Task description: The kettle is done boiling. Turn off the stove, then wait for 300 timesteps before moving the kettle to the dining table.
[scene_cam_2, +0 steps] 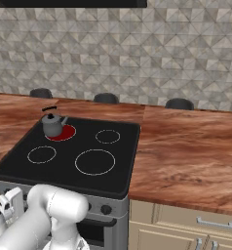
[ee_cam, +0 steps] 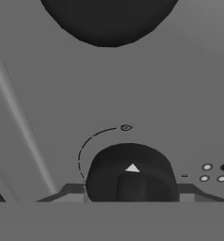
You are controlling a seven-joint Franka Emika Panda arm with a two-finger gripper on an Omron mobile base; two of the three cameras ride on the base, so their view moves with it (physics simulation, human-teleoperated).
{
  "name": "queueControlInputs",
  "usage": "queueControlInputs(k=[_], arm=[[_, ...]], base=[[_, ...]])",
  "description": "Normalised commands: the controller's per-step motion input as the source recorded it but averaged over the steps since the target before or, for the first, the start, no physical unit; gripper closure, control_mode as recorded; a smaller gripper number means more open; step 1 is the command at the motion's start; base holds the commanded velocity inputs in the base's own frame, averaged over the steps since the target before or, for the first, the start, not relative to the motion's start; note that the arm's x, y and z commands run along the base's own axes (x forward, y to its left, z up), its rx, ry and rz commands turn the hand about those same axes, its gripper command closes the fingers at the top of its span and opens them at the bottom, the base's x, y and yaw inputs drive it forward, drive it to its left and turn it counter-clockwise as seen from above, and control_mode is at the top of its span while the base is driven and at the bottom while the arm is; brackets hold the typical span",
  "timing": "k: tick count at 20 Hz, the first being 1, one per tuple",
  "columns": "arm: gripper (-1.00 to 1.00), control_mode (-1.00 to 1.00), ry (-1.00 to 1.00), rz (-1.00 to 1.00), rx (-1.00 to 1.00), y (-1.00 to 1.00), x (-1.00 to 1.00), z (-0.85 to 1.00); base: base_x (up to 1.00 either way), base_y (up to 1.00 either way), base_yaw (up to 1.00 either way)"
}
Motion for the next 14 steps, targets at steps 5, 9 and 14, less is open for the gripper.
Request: queueControlInputs(k=[5,9,14], arm=[[1.0,-1.0,0.0,0.01,0.0,-0.03,0.0,0.0],[1.0,-1.0,-0.01,0.01,0.0,-0.01,0.0,0.0],[1.0,-1.0,-0.02,0.0,0.08,0.0,-0.01,0.0]], base=[[0.0,0.0,0.0],[0.0,0.0,0.0],[0.0,0.0,0.0]])
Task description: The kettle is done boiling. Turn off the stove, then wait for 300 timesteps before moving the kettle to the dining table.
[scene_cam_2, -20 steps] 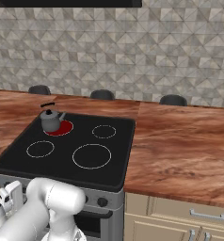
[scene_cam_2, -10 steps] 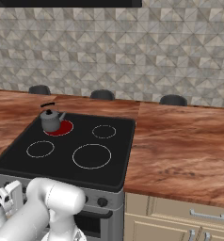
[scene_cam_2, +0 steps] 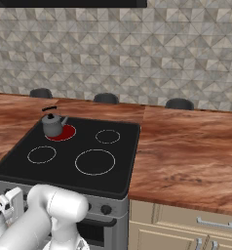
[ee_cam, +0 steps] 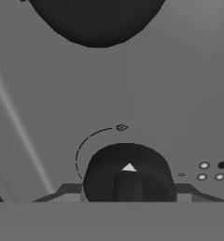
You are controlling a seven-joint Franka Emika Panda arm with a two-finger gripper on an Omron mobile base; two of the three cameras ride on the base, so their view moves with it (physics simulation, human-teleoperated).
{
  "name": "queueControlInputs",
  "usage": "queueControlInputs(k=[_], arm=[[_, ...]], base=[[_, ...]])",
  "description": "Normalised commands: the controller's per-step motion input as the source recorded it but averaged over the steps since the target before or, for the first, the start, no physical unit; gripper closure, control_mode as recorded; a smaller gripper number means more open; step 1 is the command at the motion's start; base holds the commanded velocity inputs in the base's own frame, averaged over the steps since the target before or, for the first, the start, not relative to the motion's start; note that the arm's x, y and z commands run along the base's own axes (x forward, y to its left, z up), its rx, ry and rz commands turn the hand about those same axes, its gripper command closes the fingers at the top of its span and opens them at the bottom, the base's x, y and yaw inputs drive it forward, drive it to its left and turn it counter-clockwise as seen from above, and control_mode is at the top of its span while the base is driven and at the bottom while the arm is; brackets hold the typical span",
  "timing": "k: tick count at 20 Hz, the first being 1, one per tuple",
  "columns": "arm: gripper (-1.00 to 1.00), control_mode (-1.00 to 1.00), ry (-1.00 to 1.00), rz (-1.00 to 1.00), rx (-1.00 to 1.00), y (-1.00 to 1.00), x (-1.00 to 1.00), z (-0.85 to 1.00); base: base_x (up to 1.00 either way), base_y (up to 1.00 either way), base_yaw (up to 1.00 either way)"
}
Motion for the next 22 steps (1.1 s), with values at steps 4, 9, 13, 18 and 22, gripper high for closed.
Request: queueControlInputs(k=[4,9,13,18,22], arm=[[1.0,-1.0,0.0,0.0,0.15,-0.05,-0.01,0.04],[1.0,-1.0,0.01,0.0,0.12,-0.02,0.0,0.09],[1.0,-1.0,0.05,0.0,0.04,0.02,0.0,0.0],[1.0,-1.0,0.08,0.0,0.13,0.0,0.0,0.0],[1.0,-1.0,0.03,0.0,0.3,0.0,0.0,0.0]], base=[[0.0,0.0,0.0],[0.0,0.0,0.0],[0.0,0.0,0.0],[0.0,0.0,0.0],[0.0,0.0,0.0]])
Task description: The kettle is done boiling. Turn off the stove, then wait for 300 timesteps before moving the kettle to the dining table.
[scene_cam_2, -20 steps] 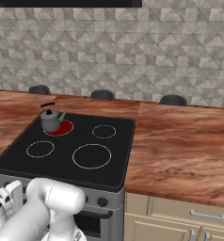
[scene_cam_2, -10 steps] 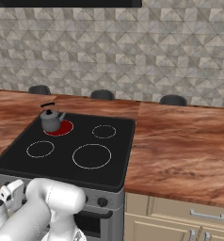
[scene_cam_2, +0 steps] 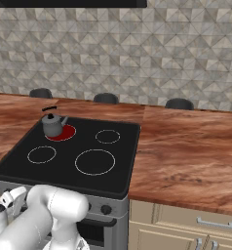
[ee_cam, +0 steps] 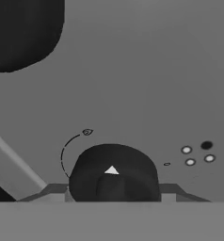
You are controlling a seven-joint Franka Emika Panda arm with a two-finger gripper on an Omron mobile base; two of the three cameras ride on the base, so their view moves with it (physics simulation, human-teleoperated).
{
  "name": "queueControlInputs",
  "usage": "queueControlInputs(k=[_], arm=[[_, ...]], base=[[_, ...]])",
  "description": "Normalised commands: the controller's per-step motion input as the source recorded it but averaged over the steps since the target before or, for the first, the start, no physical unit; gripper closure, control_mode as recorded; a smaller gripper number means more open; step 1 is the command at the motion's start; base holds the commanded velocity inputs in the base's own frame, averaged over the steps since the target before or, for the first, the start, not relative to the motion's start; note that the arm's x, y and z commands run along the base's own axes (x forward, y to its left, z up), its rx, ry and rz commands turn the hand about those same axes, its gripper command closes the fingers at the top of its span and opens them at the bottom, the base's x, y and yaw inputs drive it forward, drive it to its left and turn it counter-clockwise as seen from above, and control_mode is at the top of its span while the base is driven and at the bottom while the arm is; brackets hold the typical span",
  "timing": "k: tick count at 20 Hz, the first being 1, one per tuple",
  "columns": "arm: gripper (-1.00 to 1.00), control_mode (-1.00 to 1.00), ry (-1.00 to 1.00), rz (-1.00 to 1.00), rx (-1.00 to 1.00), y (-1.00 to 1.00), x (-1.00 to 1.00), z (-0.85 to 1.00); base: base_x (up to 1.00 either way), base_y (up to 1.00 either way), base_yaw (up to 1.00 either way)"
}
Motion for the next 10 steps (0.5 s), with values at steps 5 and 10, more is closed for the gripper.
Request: queueControlInputs(k=[5,10], arm=[[1.0,-1.0,0.02,0.0,0.34,0.0,0.0,0.0],[1.0,-1.0,0.02,0.0,0.3,0.0,0.0,0.0]], base=[[0.0,0.0,0.0],[0.0,0.0,0.0]])
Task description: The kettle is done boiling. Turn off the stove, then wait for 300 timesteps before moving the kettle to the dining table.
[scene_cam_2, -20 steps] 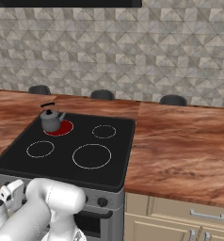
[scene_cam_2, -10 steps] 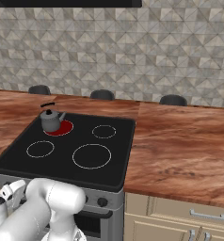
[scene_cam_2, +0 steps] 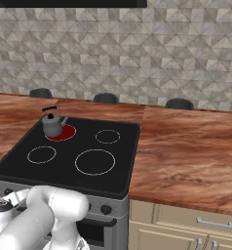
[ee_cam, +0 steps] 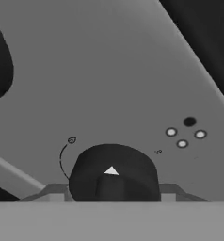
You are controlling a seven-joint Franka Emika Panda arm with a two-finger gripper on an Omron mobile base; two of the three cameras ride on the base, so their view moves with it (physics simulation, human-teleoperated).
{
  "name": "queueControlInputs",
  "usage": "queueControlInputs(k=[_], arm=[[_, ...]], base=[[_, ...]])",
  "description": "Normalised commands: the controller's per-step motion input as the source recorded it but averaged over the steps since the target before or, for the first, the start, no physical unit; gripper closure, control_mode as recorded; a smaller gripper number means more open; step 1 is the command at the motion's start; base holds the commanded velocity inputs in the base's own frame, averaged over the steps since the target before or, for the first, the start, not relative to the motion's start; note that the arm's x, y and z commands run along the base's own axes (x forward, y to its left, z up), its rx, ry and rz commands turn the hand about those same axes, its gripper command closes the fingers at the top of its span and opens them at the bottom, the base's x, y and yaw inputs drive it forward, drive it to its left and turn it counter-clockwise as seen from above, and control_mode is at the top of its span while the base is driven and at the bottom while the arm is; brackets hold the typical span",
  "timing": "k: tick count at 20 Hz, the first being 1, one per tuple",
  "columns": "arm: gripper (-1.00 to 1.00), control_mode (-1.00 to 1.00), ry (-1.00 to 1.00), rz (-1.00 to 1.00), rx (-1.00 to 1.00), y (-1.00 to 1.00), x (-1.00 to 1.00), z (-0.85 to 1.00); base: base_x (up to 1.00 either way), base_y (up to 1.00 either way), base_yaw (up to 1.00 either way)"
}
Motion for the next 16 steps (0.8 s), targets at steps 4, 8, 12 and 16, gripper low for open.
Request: queueControlInputs(k=[4,8,12,16], arm=[[1.0,-1.0,0.01,0.0,0.26,0.0,0.0,0.0],[1.0,-1.0,0.0,0.0,0.19,0.0,0.0,-0.01],[1.0,-1.0,0.0,0.0,0.22,0.0,0.0,0.0],[1.0,-1.0,0.0,0.0,0.28,0.0,0.0,0.0]], base=[[0.0,0.0,0.0],[0.0,0.0,0.0],[0.0,0.0,0.0],[0.0,0.0,0.0]])
